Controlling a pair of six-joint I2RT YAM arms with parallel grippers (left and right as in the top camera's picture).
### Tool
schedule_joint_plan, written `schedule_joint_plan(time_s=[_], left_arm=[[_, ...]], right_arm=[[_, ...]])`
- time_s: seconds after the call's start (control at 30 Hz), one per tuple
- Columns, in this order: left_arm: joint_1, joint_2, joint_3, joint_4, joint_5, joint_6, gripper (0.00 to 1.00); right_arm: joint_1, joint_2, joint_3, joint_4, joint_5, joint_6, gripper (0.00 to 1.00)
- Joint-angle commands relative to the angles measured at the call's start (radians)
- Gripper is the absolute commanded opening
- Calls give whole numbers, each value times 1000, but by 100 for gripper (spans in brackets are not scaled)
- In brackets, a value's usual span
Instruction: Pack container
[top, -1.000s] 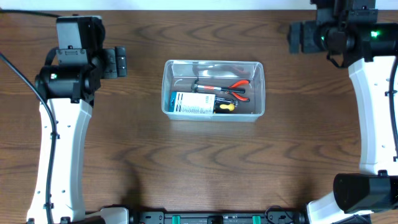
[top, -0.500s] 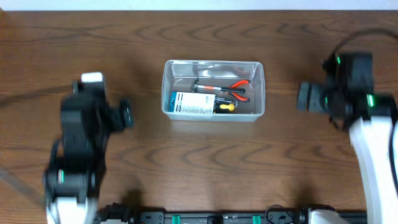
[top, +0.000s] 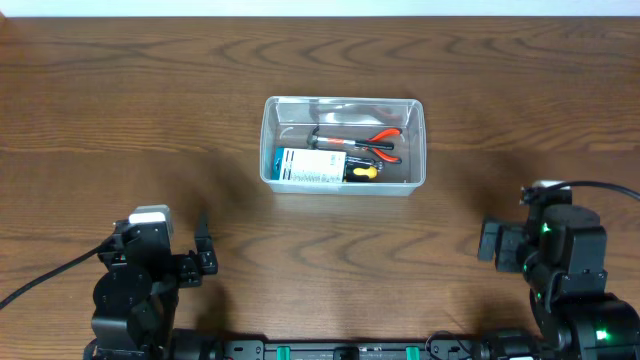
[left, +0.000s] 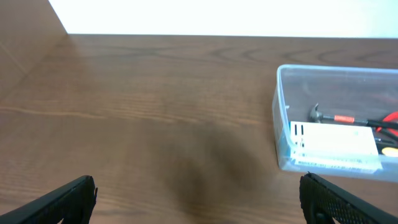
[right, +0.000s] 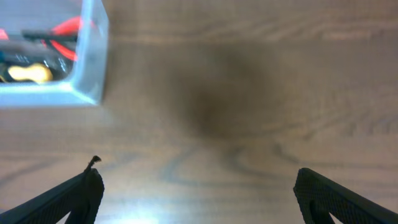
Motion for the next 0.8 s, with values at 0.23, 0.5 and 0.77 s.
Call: schedule_joint_plan(time_s=[0.23, 0.5, 0.77], left_arm=[[-3, -3, -5, -34, -2, -5, 98], [-3, -3, -4, -35, -2, -5, 98], [-3, -3, -4, -35, -2, -5, 98]], right_arm=[[17, -7, -9, -79, 23, 12, 99], [17, -7, -9, -79, 23, 12, 99], [8, -63, -9, -80, 23, 12, 99]])
